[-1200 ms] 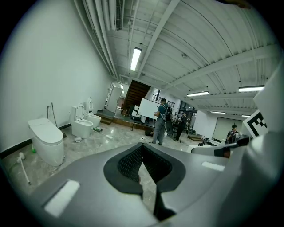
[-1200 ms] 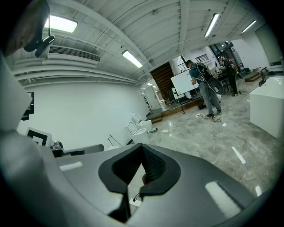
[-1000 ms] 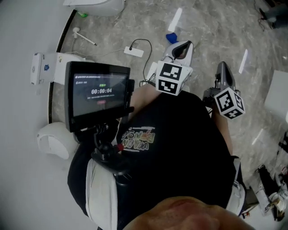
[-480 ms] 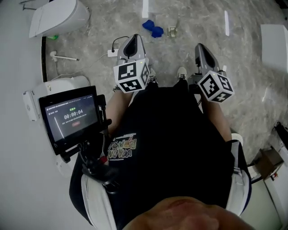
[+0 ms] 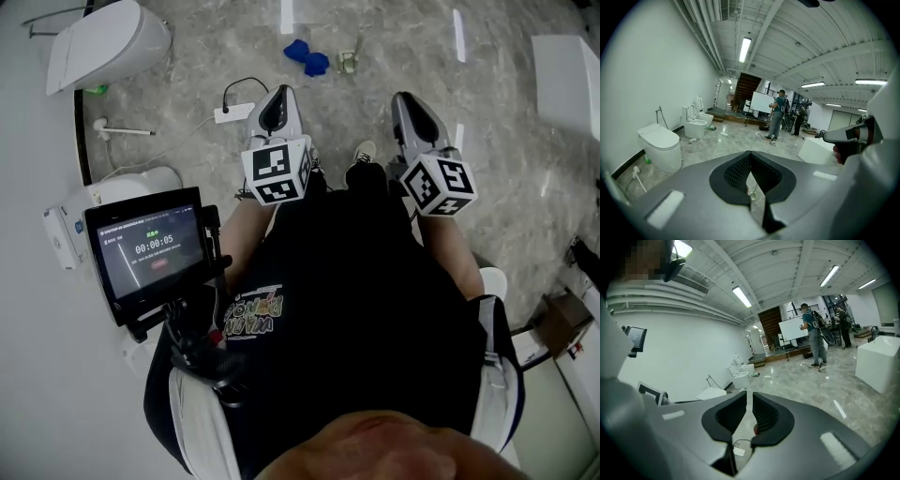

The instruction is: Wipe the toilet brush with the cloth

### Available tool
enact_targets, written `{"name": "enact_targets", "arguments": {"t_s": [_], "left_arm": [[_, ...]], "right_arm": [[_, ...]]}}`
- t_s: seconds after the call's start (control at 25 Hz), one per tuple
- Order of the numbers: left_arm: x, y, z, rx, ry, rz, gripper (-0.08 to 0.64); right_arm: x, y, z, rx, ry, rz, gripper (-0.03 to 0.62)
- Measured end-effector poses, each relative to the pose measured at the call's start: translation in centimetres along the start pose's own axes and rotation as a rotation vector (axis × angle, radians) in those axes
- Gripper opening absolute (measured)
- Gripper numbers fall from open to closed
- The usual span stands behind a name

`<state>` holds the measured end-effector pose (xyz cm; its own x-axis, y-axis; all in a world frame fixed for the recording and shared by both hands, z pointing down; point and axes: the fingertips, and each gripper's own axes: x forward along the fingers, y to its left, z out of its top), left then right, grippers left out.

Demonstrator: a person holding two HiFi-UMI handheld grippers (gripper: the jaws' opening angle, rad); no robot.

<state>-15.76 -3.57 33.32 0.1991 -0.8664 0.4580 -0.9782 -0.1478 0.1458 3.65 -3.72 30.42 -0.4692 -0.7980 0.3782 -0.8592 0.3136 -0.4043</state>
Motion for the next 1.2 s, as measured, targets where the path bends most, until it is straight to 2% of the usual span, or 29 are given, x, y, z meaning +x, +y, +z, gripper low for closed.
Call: {"name": "enact_targets", "arguments": {"t_s": [0.2, 0.4, 0.6, 1.04, 1.2], "left_arm": [[-0.3, -0.2, -1.0, -0.007, 0.039, -0.01, 0.0], [-0.7, -0.6, -1.5, -0.005, 0.064, -0.017, 0.0], [-1.1, -0.1, -1.7, -0.025, 0.088, 0.004, 0.0], [-1.3, -0.5, 0.0, -0.054, 0.095, 0.036, 0.0], [-2.4, -0.2, -2.0, -0.094, 0.151, 0.06, 0.0]], "right_arm": [[-0.1, 1.3, 0.1, -0.089, 0.012, 0.019, 0.057], [0.1, 2.4, -0.5, -0.113, 0.041, 0.044, 0.071], [0.9, 3.7, -1.1, -0.097, 0.072, 0.077, 0.086], [3.9, 2.7, -1.6, -0.013, 0.149, 0.111, 0.086], [4.4, 2.7, -2.5, 0.009, 0.183, 0.122, 0.084]]}}
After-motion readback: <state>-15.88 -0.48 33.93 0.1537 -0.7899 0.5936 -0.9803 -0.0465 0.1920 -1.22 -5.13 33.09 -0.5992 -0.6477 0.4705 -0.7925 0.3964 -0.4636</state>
